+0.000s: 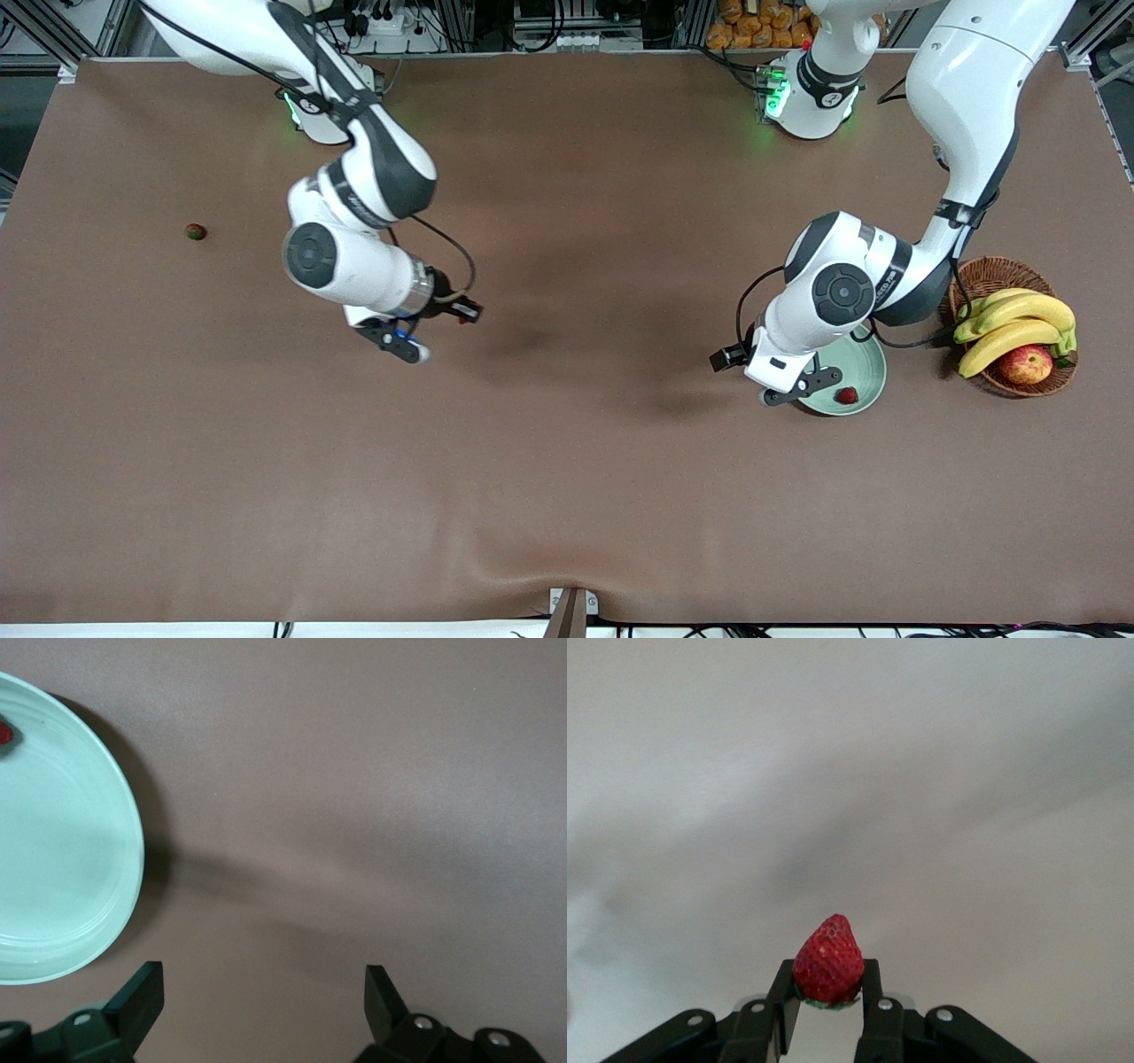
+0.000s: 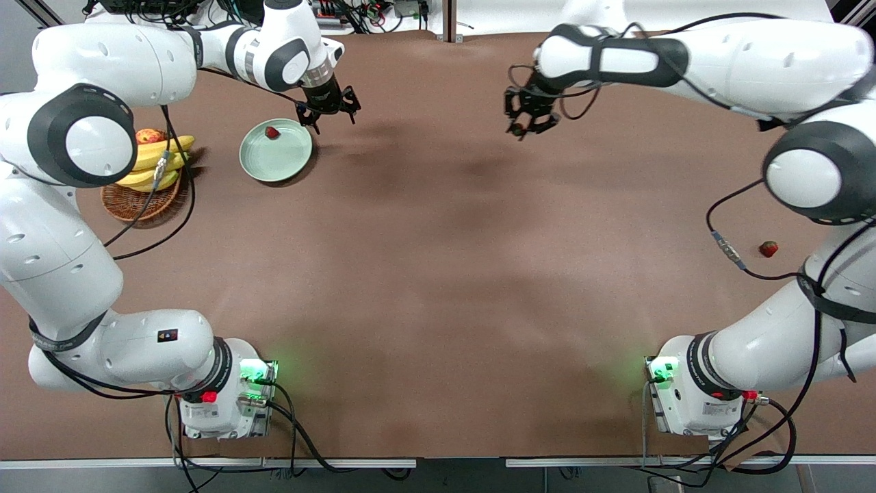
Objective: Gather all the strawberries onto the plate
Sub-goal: 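Set the second strawberry mid-table with the right gripper while the left gripper returns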
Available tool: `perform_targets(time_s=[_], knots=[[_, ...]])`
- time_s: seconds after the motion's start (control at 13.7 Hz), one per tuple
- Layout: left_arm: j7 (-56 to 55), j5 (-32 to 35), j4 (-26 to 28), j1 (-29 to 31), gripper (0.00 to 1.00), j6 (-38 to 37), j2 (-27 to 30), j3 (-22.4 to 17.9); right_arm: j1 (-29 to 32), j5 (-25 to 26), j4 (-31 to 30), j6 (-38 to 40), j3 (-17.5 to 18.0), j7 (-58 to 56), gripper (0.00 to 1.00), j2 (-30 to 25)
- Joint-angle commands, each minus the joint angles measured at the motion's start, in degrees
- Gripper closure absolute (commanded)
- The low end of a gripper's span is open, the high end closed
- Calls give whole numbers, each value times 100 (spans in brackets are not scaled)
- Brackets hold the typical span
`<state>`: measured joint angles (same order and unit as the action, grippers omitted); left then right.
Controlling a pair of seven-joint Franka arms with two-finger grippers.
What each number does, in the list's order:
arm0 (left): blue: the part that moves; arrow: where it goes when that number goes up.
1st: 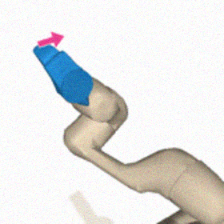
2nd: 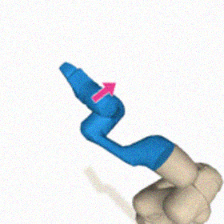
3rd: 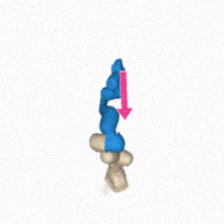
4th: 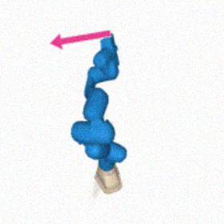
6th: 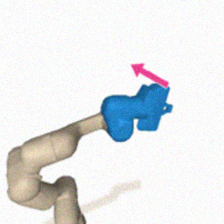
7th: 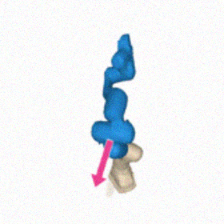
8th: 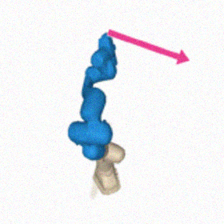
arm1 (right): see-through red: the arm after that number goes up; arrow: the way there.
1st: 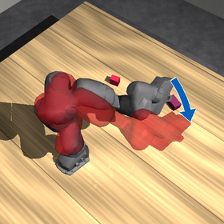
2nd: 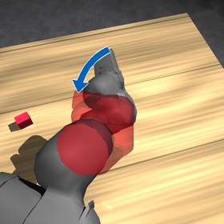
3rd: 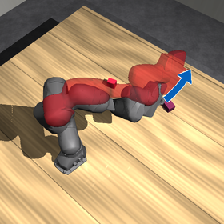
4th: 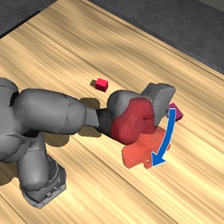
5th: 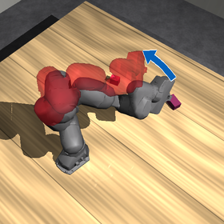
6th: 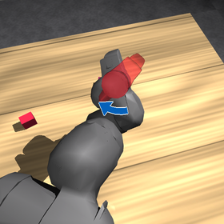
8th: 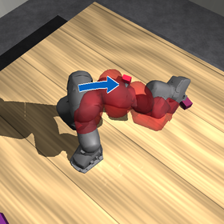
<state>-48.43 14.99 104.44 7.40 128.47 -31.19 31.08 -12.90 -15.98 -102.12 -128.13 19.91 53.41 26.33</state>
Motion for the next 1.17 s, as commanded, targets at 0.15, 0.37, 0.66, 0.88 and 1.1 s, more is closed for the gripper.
perform_targets(time_s=[0.15, 0.37, 0.66, 0.88, 1.1], knots=[[-52, -119, -2, 24, 0, 38, 96, 21, -1230, 242, 1316, -1071, -40, 1741, 100, 1539], [-52, -128, -20, 24, 0, 38, 87, 21, -1626, 560, 1563, -1872, -58, 2156, 100, 2199], [-166, -128, -37, 7, 0, 91, 69, 21, -1882, 578, 1862, -2391, -58, 2252, 0, 2728], [-201, -137, -29, -20, 0, 143, 61, 21, -1647, 578, 1915, -2226, -49, 2236, 0, 2676], [-404, -128, -37, -142, 0, 240, 26, 30, -1321, 691, 2212, -1079, -66, 2165, 0, 2465]])
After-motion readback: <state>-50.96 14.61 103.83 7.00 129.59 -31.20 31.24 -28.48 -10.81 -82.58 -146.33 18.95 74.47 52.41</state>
